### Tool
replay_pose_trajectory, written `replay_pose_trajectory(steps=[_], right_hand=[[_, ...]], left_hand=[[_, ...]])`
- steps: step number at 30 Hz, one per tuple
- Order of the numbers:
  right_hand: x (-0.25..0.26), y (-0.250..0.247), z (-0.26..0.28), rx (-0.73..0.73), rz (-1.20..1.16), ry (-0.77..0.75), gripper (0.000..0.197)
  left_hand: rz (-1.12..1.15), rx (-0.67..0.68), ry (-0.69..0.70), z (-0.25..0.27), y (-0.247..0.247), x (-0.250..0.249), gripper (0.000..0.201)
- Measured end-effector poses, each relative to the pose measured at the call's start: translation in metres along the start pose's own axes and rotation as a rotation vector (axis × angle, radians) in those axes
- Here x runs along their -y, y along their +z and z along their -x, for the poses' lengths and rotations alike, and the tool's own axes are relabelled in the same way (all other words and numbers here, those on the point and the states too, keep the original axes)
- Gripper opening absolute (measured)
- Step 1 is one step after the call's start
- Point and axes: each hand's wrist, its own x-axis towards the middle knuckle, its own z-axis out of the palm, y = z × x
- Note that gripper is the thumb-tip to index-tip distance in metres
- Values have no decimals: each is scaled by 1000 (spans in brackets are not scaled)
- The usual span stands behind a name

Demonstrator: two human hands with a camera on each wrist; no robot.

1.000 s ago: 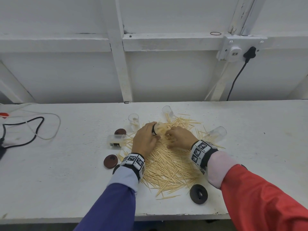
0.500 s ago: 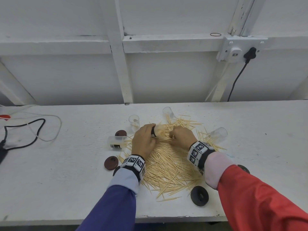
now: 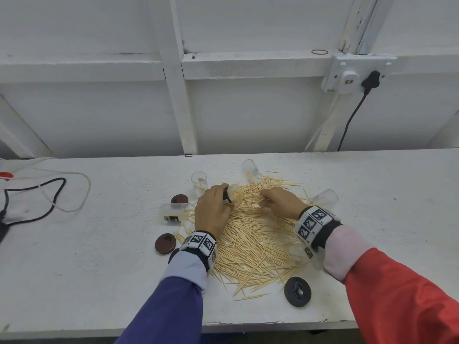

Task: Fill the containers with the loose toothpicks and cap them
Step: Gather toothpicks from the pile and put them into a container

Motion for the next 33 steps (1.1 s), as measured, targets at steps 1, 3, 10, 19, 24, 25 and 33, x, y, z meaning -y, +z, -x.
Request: replay_pose_trajectory(steps=[1, 3, 10, 19, 24, 25, 33], right_hand=[[0, -2, 2, 14, -51, 2, 28], [3, -5, 5, 28, -137, -3, 29], [16, -15, 9, 19, -221, -37, 17], [26, -20, 8, 59, -13, -59, 11], [28, -20, 9, 95, 92, -46, 8], [29, -21, 10, 96, 97, -46, 9], [42, -38, 3, 123, 295, -55, 23]], left_hand=[[-2, 2, 0, 0, 0, 0, 51], [-7, 8, -5, 0, 0, -1, 52], [-9, 29, -1, -1, 2, 1, 53], [7, 67, 8, 0, 2, 0, 55], [21, 80, 16, -1, 2, 0, 55], [22, 79, 22, -1, 2, 0, 55], [3, 124, 100, 0, 4, 2, 51]])
